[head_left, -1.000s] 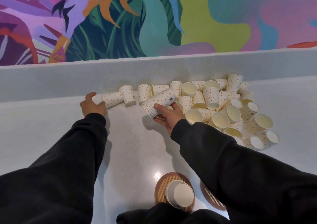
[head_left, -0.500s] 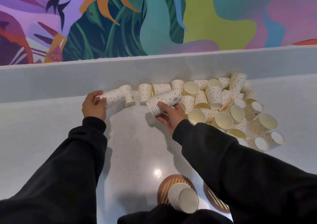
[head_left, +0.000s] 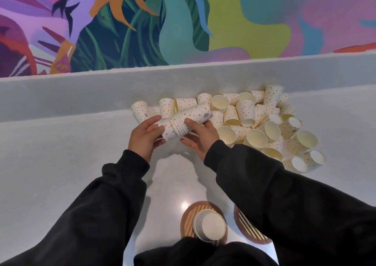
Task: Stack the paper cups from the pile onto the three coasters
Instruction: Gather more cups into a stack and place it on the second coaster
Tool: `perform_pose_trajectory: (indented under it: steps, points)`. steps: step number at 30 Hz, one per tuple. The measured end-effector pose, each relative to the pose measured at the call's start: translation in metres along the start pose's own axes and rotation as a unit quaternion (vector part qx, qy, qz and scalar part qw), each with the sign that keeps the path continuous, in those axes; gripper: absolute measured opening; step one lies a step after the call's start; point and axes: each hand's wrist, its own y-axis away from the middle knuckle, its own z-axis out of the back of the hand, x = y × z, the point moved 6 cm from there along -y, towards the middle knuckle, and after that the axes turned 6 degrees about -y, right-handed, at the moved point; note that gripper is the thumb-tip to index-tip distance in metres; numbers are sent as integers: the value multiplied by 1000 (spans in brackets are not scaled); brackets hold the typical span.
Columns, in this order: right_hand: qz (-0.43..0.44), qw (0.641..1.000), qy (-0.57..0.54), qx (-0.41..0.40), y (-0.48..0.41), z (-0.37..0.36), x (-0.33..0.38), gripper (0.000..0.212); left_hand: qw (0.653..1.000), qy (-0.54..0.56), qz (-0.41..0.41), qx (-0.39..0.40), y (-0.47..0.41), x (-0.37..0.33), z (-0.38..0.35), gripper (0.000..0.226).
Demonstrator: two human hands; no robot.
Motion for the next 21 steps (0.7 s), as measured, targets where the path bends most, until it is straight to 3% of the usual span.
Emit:
perform_pose_trajectory:
  steps: [8, 13, 18, 21]
  points:
    - [7, 998, 38, 42, 45, 12, 29, 53, 991, 50, -9, 121, 33, -21, -64, 41]
    - [66, 995, 54, 42, 84, 37, 68, 57, 975, -146, -91, 144, 62, -44, -96, 51]
    - [123, 983, 132, 16, 129, 78, 100, 72, 929, -300, -167, 137, 95, -52, -133, 55]
    - [151, 976, 158, 11, 162, 109, 114, 68, 896, -374, -204, 126, 127, -55, -157, 57]
